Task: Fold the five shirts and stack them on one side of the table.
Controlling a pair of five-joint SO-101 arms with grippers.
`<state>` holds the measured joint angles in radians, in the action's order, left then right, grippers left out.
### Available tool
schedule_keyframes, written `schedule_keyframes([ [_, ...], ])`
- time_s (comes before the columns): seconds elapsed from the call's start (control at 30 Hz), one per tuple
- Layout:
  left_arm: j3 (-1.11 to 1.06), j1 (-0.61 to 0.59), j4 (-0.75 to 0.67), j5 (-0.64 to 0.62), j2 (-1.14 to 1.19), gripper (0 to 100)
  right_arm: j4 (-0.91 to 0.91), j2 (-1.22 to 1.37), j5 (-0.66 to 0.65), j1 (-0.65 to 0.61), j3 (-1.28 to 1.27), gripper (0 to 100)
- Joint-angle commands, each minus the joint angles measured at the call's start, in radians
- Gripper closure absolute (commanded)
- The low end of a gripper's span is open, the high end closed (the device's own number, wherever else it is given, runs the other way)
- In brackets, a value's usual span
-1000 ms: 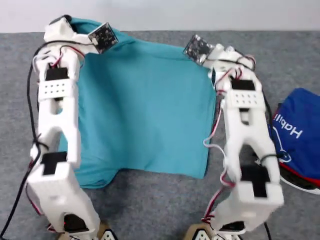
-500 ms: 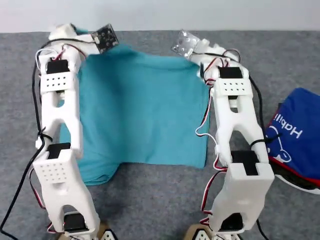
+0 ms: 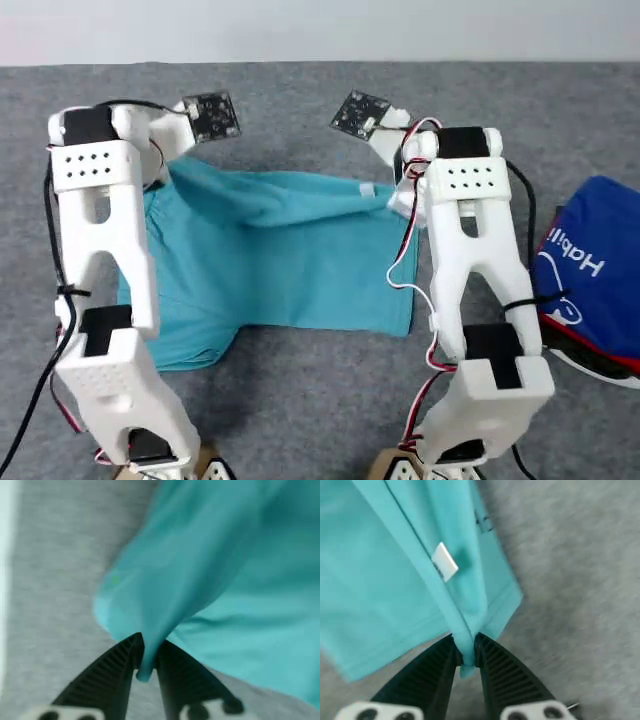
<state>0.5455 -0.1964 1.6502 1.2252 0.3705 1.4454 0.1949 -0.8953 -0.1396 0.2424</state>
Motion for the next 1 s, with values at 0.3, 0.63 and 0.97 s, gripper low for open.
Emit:
schedule_keyframes([
  [0.3, -0.389, -0.086, 0.106, 0.16, -0.322, 99, 0.349, -0.074, 0.133, -0.028, 0.051, 98.8],
  [0.63, -0.697, -0.15, 0.106, 0.198, -0.531, 94, 0.348, -0.147, 0.216, -0.116, -0.126, 98.8],
  [0.97, -0.789, -0.282, 0.106, 0.272, -0.537, 95, 0.334, -0.173, 0.215, -0.091, -0.212, 98.8],
])
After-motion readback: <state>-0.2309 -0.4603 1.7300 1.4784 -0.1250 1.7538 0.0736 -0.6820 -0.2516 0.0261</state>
